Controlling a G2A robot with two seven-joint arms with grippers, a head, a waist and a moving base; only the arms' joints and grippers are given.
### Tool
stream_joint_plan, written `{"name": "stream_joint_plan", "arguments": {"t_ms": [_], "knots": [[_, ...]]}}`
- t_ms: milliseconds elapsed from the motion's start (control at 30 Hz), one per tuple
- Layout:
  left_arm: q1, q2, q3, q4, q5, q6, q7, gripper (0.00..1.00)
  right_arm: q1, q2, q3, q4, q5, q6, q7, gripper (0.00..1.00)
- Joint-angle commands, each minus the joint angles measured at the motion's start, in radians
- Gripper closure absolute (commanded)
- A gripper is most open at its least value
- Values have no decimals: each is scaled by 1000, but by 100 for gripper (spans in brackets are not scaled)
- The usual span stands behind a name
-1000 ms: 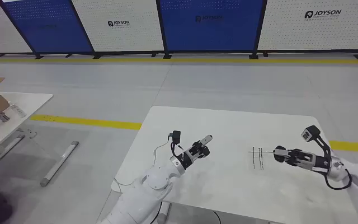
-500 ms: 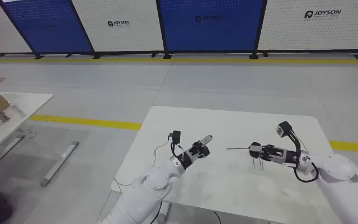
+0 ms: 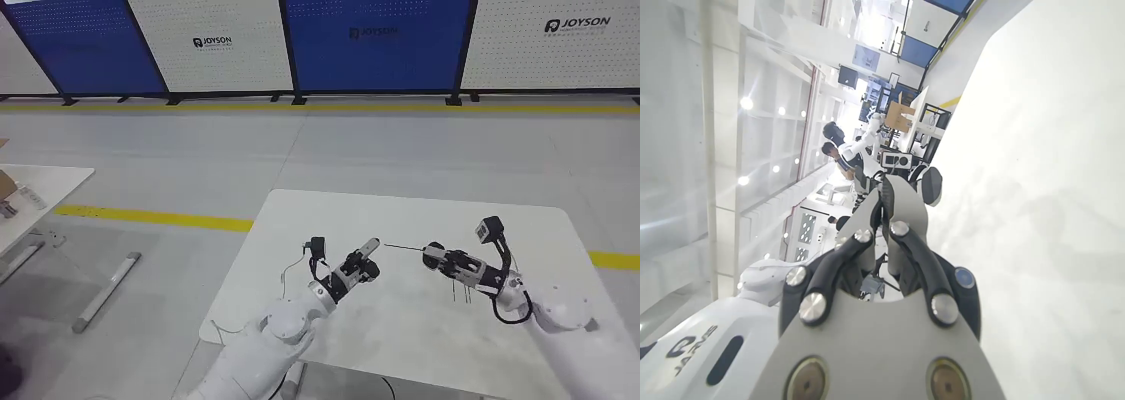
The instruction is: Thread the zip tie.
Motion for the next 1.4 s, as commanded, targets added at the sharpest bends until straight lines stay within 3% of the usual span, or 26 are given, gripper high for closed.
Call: {"name": "stream_joint_plan", "arguments": {"t_ms": [0, 400, 567, 667, 933, 1100, 1200, 1267, 1300, 1367], "knots": [[-19, -10, 21, 28, -1, -26, 47, 0, 21, -18, -32, 31, -8, 0, 3, 100], [-21, -13, 27, 31, -8, -22, 49, 0, 30, -26, -41, 45, -7, 4, 3, 100], [-44, -27, 51, 56, -57, -8, 62, 0, 6, -39, -39, 15, 8, 0, -34, 100], [-52, -36, 60, 74, -86, -34, 91, 0, 8, -49, -49, 24, -9, 0, -40, 100], [-52, -36, 60, 74, -86, -34, 91, 0, 8, -49, -49, 24, -9, 0, -40, 100], [-53, -36, 74, 94, 13, -77, 77, 0, 8, -49, -49, 24, -9, 0, -40, 100], [-53, -38, 82, 103, 25, -97, 69, 0, 8, -49, -49, 24, -9, 0, -40, 100], [-55, -41, 84, 106, 18, -98, 66, 27, 8, -49, -49, 24, -9, 0, -40, 100], [-56, -42, 84, 105, 11, -98, 62, 54, 8, -49, -49, 24, -9, 0, -40, 100], [-59, -43, 80, 107, -9, -98, 49, 64, 8, -49, -49, 24, -9, 0, -40, 100]]}}
